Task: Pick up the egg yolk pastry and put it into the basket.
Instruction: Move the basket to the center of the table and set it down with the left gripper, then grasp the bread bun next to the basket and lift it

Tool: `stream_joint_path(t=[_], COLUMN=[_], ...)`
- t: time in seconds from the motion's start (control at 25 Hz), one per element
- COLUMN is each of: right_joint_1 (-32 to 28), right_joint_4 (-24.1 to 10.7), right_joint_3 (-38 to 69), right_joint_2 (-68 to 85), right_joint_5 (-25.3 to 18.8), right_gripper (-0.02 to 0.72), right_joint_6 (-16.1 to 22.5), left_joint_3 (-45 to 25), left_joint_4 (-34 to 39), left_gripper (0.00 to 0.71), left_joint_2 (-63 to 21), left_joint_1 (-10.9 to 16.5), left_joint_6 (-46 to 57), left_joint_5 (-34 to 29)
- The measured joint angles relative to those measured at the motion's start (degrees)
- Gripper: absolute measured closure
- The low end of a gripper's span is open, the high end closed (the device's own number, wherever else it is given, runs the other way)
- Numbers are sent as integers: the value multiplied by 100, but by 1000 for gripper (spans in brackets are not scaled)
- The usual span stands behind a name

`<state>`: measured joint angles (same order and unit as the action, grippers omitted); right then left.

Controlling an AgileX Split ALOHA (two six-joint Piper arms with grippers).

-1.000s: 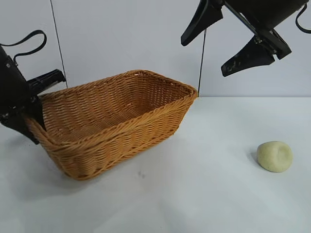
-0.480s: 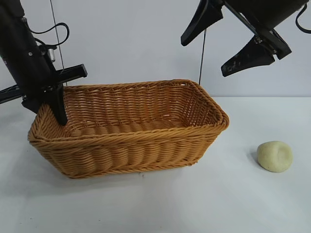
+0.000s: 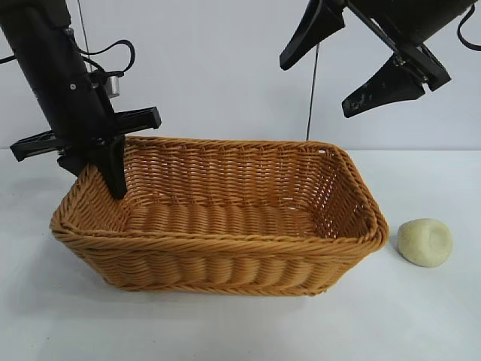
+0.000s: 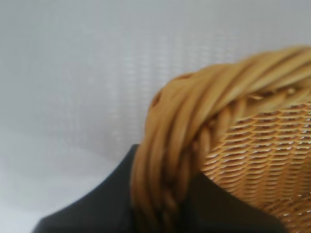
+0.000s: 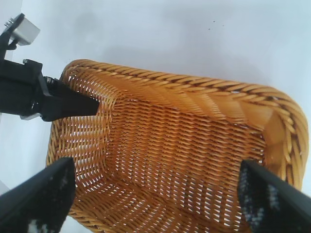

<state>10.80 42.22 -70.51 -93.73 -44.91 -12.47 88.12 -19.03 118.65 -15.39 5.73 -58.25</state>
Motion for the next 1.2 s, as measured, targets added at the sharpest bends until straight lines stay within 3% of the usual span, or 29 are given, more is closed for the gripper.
stream_joint_path(t=[0.56, 0.64, 0.8, 0.88, 1.0, 1.2], right_joint_1=[0, 0, 0, 0, 0, 0], right_joint_4=[0, 0, 0, 0, 0, 0], right_joint_3=[0, 0, 0, 0, 0, 0], right_joint_2=[0, 0, 0, 0, 0, 0], right_joint_5=[-7, -7, -9, -9, -9, -9], right_gripper=[80, 80, 80, 80, 80, 80], right_joint_6=[0, 0, 0, 0, 0, 0], left_joint_3=[40, 40, 40, 40, 66, 426], left_joint_4=[17, 46, 80, 86, 98, 124], left_gripper=[555, 483, 171, 75, 31, 18], left_joint_2=[599, 621, 665, 648, 532, 71], left_joint_1=[55, 55, 55, 55, 55, 55], left_joint_6=[-21, -21, 117, 163, 164, 115], left_joint_5=[226, 227, 232, 238, 200, -206])
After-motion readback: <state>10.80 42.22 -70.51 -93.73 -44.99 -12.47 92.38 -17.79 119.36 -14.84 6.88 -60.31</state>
